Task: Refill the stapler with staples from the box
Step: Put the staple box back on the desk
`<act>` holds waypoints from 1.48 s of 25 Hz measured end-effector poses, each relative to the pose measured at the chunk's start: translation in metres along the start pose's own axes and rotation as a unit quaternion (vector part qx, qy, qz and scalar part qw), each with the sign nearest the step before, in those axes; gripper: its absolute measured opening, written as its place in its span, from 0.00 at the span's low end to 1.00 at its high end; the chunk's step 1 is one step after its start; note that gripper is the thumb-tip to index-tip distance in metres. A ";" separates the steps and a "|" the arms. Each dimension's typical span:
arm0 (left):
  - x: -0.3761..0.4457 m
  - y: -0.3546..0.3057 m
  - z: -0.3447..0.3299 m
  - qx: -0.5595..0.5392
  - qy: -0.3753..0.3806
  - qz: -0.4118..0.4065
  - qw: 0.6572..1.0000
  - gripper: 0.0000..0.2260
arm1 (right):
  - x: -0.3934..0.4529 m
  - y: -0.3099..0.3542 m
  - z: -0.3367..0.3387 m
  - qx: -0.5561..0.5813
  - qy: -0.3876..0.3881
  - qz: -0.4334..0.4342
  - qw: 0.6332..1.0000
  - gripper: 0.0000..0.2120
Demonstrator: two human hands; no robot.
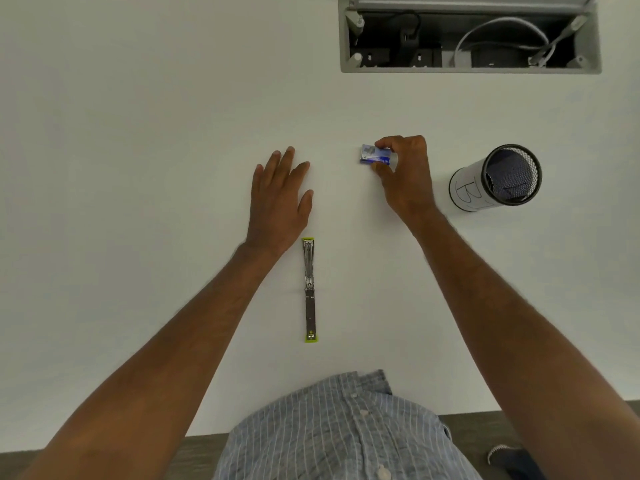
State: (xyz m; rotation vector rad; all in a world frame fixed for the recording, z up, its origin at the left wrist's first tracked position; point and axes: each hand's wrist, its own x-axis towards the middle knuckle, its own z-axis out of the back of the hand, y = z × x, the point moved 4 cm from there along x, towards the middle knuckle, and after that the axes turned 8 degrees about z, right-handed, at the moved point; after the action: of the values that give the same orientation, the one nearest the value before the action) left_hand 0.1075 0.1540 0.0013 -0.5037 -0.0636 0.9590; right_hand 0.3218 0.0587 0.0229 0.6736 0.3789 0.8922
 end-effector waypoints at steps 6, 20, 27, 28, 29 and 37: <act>-0.001 -0.001 0.000 -0.002 0.006 0.000 1.000 0.22 | -0.009 0.000 0.001 0.050 -0.025 -0.025 0.998 0.22; -0.104 0.012 -0.004 -0.095 -0.008 0.071 0.993 0.17 | -0.176 0.056 -0.049 0.142 0.104 -0.034 0.984 0.15; -0.156 0.013 -0.017 -0.084 0.000 0.071 0.994 0.17 | -0.200 0.060 -0.070 0.090 0.133 0.054 0.986 0.08; -0.159 0.011 -0.018 -0.082 0.005 0.071 0.994 0.17 | -0.200 0.059 -0.070 0.086 0.131 0.046 0.987 0.07; -0.161 0.009 -0.018 -0.081 0.008 0.071 0.994 0.16 | -0.199 0.057 -0.070 0.086 0.128 0.039 0.987 0.06; -0.163 -0.033 -0.003 -0.526 0.115 0.317 0.781 0.12 | -0.198 0.071 -0.024 0.210 0.030 -0.025 0.977 0.06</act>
State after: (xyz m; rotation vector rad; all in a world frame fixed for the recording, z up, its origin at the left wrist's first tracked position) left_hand 0.0389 0.0079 0.0398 -1.7696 -0.2265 1.4763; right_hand 0.1511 -0.0612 0.0592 1.0223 0.6468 0.7918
